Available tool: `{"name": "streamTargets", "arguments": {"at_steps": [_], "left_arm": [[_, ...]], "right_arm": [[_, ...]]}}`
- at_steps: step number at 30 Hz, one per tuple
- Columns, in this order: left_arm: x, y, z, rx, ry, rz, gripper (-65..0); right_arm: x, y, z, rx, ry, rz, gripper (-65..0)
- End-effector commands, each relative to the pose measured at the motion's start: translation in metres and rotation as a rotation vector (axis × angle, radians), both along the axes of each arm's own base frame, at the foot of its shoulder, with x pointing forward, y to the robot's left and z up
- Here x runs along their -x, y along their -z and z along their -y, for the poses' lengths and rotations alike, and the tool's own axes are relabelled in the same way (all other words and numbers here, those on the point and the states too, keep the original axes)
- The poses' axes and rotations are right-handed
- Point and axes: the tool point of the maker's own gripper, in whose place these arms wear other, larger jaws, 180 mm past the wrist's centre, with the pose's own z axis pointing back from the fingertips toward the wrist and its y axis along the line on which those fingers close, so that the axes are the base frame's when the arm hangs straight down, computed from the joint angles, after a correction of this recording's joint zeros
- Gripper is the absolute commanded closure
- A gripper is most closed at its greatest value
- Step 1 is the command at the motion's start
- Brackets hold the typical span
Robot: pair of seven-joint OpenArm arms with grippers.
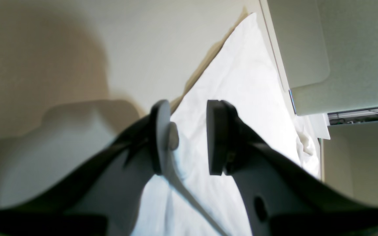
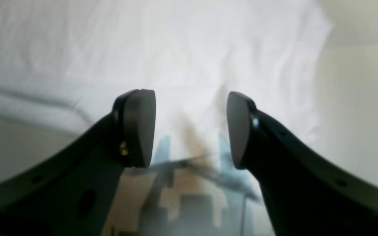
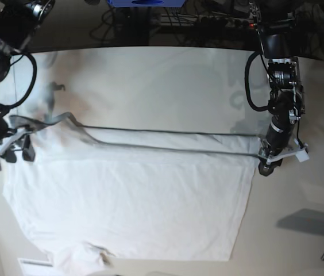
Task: Fold the T-shirt properly
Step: 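Lay the folded strip down and open both grippers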
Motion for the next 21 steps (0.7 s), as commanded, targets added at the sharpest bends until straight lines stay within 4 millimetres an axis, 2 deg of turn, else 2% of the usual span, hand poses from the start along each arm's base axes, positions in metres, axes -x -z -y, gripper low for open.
{"name": "streamTargets", "arguments": {"at_steps": [1,4,9,14,21], "left_arm": [[-0.010,-0.021,-0.007,-0.019,-0.003,0.059,-19.7],[-0.011,-0.025,-0.009,-0.025,-0.002,0.068,-19.8],[-0.011,-0.028,-0.017,-0.044,-0.007,0.070,-19.8],[-0.010,-0.030,-0.022,-0.056,-0.007,0.068,-19.8],[-0.009,-0.029,-0.021,-0.054,-0.006,0.068,-19.7]], "right_arm": [[-0.002,-0.012,-0.006,-0.017,-0.008,0.049,-33.2],[0.021,0.005,-0.016,-0.076,0.030,-0.005,-33.2],[0.045,0.029,-0.022,-0.128,0.071,-0.090,-33.2],[0.048,0.035,-0.026,-0.143,0.070,-0.108,-33.2],[0.052,0.043,-0.046,-0.193,0.060,-0.146,-33.2]]}}
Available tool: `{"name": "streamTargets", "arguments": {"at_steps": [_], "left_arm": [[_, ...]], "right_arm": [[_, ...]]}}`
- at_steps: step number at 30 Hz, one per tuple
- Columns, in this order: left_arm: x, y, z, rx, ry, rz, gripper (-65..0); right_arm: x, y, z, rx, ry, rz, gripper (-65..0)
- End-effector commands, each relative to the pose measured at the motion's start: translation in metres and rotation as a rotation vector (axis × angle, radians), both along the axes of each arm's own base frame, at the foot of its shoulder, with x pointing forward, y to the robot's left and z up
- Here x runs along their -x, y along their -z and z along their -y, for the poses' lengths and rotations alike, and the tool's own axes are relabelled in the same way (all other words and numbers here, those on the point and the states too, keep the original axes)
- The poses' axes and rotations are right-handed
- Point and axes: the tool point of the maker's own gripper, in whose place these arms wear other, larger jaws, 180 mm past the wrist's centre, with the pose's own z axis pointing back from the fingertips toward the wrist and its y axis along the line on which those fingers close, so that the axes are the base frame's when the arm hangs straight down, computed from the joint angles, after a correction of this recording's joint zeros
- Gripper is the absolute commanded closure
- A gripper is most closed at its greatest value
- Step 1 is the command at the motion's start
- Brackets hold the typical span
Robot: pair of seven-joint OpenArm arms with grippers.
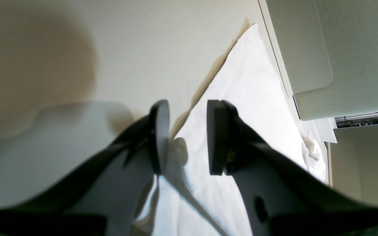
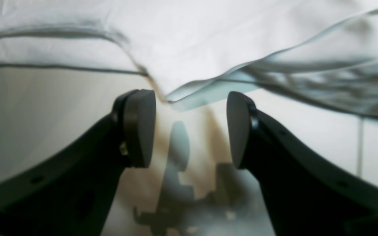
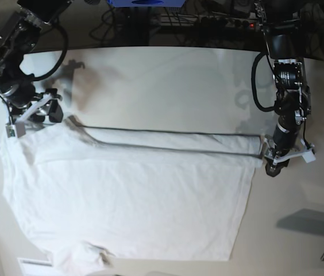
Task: Fold the T-shirt properly
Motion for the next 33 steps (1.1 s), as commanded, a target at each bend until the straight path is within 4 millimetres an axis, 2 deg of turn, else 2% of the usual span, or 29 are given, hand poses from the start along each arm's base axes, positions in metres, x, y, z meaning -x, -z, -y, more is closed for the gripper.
{"name": "streamTargets", "arguments": {"at_steps": [1,14,20,23,31,33], "left_arm": [[-0.009,-0.021,-0.004,-0.014,0.004,0.061,-19.7],[-0.005,-0.019,-0.003,-0.014,0.007,0.054,-19.7],[0.006,-0.039,-0.014,-0.042,-0.015,0.103,-19.7],[0.017,-0.040,-0.024,-0.051,-0.039,0.102,-19.7],[0.056,-0.013,-0.046,-0.061,-0.095,0.022,-19.7],[0.065,-0.009,-0.054,-0.072,-0.108,0.005,-19.7]], "right_arm": [[-0.010,-0.013,-0.001,-0.006,-0.005,0.058,-33.2],[-0.016,-0.011,-0.007,-0.034,-0.002,0.062,-33.2],[-0.025,-0.003,-0.012,-0.076,-0.002,0.048,-33.2],[-0.030,-0.007,-0.012,-0.079,-0.004,0.061,-33.2],[-0.038,-0.012,-0.013,-0.081,-0.005,0.079,-32.8],[-0.038,-0.012,-0.013,-0.081,-0.005,0.079,-28.3]]}}
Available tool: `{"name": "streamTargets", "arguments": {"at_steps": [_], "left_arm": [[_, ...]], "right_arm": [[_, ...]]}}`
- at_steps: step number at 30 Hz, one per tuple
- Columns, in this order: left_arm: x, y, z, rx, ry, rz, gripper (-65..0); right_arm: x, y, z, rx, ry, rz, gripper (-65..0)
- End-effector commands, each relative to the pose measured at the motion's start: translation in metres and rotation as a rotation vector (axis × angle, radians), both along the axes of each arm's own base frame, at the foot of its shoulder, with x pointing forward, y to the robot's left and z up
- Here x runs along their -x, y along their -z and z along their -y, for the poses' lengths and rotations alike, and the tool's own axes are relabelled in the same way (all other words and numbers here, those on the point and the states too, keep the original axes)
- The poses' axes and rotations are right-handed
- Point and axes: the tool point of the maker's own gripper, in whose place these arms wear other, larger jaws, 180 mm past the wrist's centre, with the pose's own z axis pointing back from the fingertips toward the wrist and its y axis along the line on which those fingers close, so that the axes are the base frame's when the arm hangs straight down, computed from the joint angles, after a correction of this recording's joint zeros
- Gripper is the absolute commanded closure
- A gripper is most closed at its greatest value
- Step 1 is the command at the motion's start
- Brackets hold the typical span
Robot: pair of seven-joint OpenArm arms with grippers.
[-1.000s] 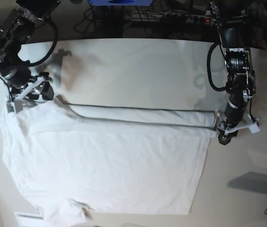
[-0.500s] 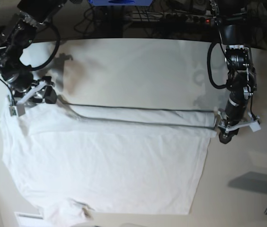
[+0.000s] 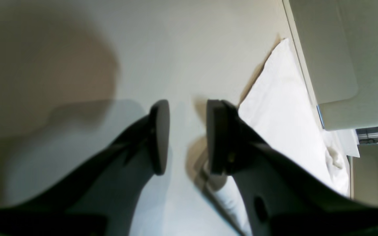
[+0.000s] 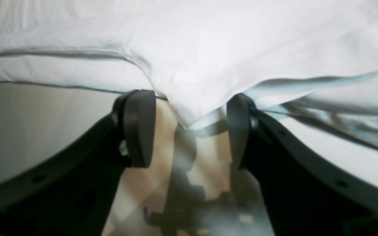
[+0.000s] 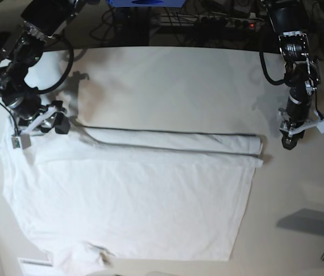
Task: Fold the T-shirt properly
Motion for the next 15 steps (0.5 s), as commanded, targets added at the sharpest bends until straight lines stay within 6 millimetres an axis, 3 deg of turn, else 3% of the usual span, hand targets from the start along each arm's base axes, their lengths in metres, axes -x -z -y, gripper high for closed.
{"name": "streamTargets", "arguments": {"at_steps": [1,5,15], "left_arm": [[-0.003,-0.018,-0.012,-0.040,-0.001,0.042,-19.7],[0.007,-0.014,-0.019,-0.063,0.003,0.013,-19.7],[0.021,-0.032,-0.021,-0.167,0.057,0.002,-19.1]], "right_arm": [[-0.010,-0.013,0.001,-0.004,0.000,0.057,-22.8],[-0.010,-0.013,0.001,-0.004,0.000,0.058,0.0],[-0.034,-0.013,-0.007,-0.057,-0.019,0.046,-0.1]]}}
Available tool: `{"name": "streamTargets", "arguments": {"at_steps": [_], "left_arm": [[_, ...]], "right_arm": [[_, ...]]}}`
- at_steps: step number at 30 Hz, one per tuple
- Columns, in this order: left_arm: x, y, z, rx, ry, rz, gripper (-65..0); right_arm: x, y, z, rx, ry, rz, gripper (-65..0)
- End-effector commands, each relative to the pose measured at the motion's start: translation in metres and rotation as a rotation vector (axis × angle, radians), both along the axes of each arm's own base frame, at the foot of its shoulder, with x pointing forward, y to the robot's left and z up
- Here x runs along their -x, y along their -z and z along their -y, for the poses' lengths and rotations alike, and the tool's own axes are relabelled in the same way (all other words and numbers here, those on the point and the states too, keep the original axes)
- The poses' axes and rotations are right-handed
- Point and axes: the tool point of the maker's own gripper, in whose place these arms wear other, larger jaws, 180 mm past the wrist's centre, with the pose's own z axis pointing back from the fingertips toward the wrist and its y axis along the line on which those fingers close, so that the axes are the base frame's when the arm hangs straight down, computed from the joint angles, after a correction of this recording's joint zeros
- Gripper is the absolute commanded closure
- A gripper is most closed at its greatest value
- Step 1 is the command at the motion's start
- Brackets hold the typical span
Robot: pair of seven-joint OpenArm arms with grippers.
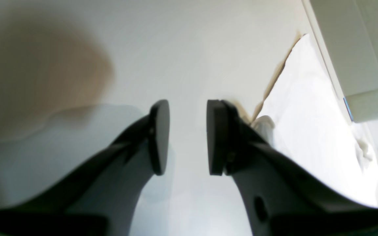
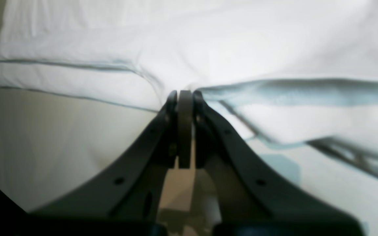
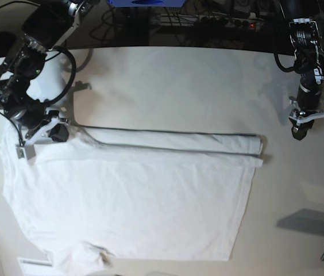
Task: Fold the T-shirt properly
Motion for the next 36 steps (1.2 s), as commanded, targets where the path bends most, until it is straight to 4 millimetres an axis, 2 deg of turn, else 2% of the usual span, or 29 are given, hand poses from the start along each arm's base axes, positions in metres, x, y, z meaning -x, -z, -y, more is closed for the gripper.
{"name": "streamTargets", "arguments": {"at_steps": [1,5,8,19,23,28,33,36], "left_arm": [[-0.007,-0.022,-0.006,-0.087,0.027,0.038,-19.1],[-0.006,-0.032,0.002,-0.282,0.091,0.001,-19.0],[-0.003,-0.036,0.010,-0.338,0.103,0.000,-19.0],[-0.003,-0.037,0.014,-0.351,0.110,0.001,-19.0],[-0.003,-0.038,0.014,-0.350,0.110,0.002,-19.0],[-0.003,-0.038,0.015,-0.350,0.113,0.002,-19.0],[-0.003,-0.037,0.015,-0.349,0.114,0.001,-19.0],[-0.003,-0.037,0.015,-0.349,0.114,0.001,-19.0]], "right_arm": [[-0.017,-0.019,0.003,-0.004,0.006,0.072,-0.1],[-0.037,-0.029,0.002,-0.019,0.002,0.102,-0.1],[-0.053,-0.036,0.008,-0.028,0.009,0.115,-0.1],[-0.097,-0.046,0.016,-0.111,0.039,0.136,-0.1],[-0.110,-0.046,0.009,-0.151,0.029,0.133,-0.1],[-0.131,-0.056,-0.015,-0.087,-0.079,0.185,-0.1],[-0.138,-0.046,-0.031,-0.063,-0.136,0.195,-0.3],[-0.141,-0.047,-0.031,-0.035,-0.153,0.217,-0.4]]}}
